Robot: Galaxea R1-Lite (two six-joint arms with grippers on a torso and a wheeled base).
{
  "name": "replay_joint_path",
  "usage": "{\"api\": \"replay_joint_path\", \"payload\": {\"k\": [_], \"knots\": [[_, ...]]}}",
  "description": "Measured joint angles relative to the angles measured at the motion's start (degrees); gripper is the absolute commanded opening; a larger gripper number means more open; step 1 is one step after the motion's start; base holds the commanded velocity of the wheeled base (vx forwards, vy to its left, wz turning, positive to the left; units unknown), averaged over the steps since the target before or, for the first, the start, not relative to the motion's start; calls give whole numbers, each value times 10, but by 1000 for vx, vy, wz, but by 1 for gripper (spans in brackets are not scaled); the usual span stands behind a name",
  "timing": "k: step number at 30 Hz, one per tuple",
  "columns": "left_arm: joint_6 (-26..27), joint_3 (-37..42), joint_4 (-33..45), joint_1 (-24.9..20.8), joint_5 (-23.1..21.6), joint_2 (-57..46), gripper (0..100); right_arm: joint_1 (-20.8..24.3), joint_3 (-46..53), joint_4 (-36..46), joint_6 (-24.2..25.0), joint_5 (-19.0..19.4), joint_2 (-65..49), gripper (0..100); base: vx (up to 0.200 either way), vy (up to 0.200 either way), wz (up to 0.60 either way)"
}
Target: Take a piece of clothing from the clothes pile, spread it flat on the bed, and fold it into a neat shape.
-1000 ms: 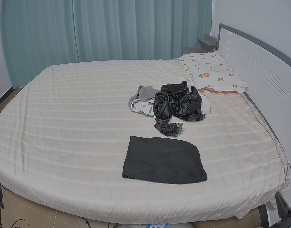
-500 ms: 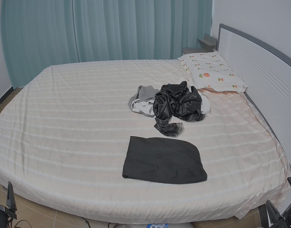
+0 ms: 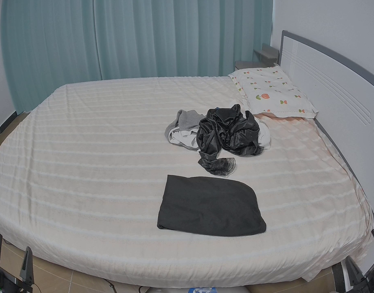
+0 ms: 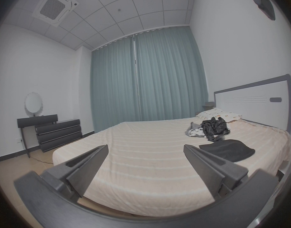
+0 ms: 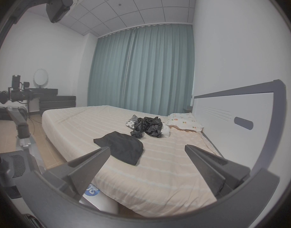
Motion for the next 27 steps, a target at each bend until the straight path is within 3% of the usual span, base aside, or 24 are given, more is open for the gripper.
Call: {"api": "replay_joint_path", "payload": {"k": [5, 14, 27], "knots": [[-15, 0, 35, 0, -37, 0, 100, -5, 0, 4, 62, -18, -5, 100, 0, 0, 0], [-16, 0, 36, -1, -38, 0, 100, -6, 0, 11, 55, -74, -6, 100, 0, 0, 0], [-16, 0, 37, 0, -38, 0, 100, -5, 0, 16, 70, -86, -6, 100, 0, 0, 0]]}}
